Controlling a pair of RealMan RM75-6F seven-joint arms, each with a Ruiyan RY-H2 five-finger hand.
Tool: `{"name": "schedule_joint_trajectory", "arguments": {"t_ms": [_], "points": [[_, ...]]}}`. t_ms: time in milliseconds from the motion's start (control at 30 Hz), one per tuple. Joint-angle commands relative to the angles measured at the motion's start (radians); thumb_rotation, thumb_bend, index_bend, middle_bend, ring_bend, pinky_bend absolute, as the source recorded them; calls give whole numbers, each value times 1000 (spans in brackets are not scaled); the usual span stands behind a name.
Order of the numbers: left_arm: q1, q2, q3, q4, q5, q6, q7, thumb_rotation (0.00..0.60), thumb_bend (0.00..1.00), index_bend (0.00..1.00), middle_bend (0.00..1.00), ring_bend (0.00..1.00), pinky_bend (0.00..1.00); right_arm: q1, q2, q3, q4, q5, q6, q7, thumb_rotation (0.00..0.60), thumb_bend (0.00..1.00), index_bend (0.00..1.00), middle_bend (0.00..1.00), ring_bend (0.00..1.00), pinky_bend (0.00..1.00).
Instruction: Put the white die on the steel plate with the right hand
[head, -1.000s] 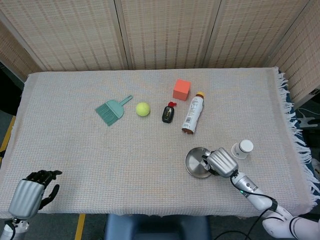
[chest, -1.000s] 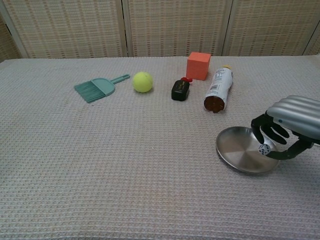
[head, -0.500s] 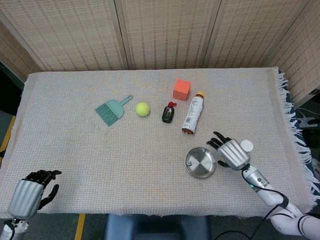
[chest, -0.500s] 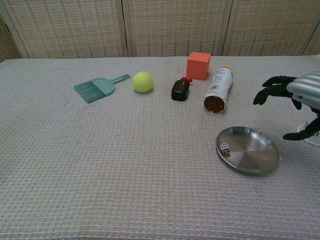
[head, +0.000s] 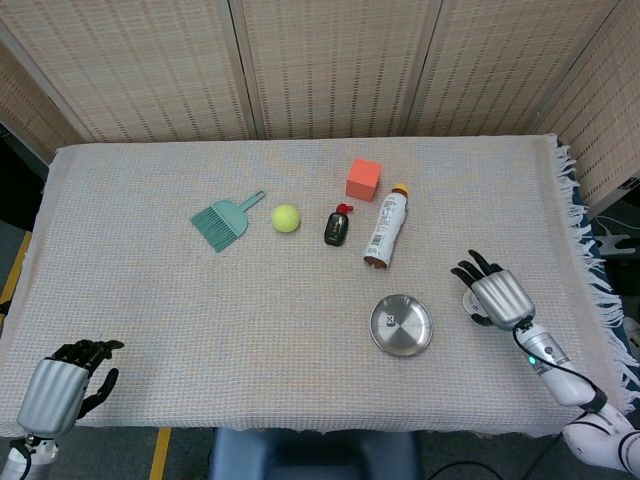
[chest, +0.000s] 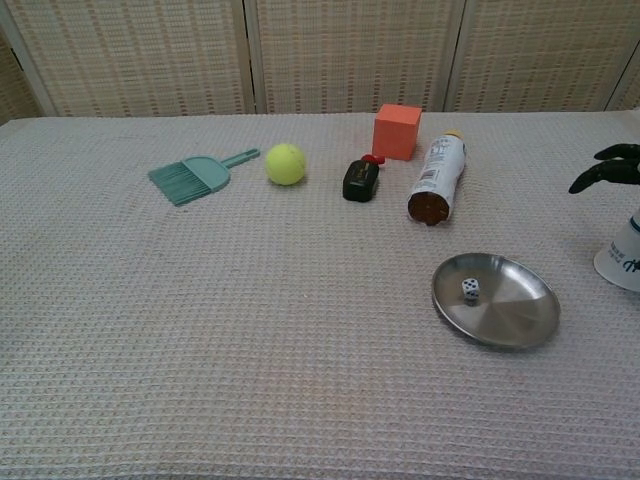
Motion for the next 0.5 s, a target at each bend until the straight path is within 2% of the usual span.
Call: {"name": "schedule_joint_trajectory", "arguments": {"t_ms": [33, 233, 500], "points": [[0, 0, 0, 0, 0, 0, -1, 600, 394, 357, 489, 425, 559, -6, -10, -8, 18, -7, 5, 4, 600, 48, 208, 149, 0, 364], [1, 1, 0, -1, 3, 4, -1, 600, 394, 357, 489, 427, 559, -29, -10, -19, 39, -16, 35, -36, 600, 154, 265, 148, 0, 420], [1, 0, 1, -1, 2, 2, 3, 600, 394, 357, 489, 428, 559, -44, -19, -22, 90, -14, 46, -39, 600, 189, 266, 148, 3, 433]]}}
